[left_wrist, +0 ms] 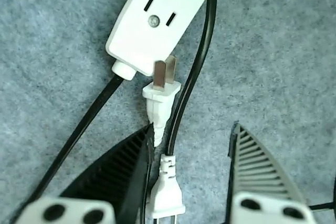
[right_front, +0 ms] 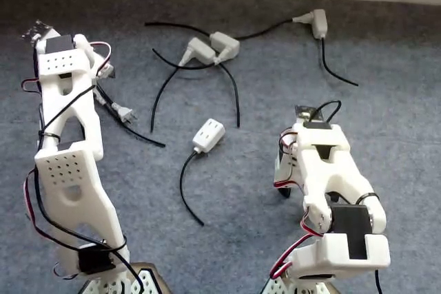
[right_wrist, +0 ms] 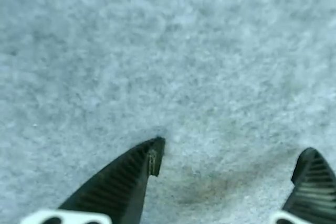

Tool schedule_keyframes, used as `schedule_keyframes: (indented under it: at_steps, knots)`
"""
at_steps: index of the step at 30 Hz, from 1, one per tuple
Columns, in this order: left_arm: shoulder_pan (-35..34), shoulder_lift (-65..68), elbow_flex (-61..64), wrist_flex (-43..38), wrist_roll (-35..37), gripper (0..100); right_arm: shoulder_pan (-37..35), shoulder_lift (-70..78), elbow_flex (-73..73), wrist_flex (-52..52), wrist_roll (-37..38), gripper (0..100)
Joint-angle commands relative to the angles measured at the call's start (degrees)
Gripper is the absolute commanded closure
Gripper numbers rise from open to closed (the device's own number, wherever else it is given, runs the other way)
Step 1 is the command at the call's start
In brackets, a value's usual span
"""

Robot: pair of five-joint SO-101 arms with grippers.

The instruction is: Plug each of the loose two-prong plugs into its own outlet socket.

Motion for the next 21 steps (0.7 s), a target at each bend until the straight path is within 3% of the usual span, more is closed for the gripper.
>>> schedule_keyframes:
  at_steps: [1, 21]
  knots:
    - [-1.71, -0.57, -1.8, 1.23, 0.44, 77, -2.07, 0.04, 1.1, -2.15, 0.44, 60.6]
    - [-2.68, 5.85, -3.65, -4.4, 2.73, 77, -2.07, 0.04, 1.19, -2.42, 0.44, 60.6]
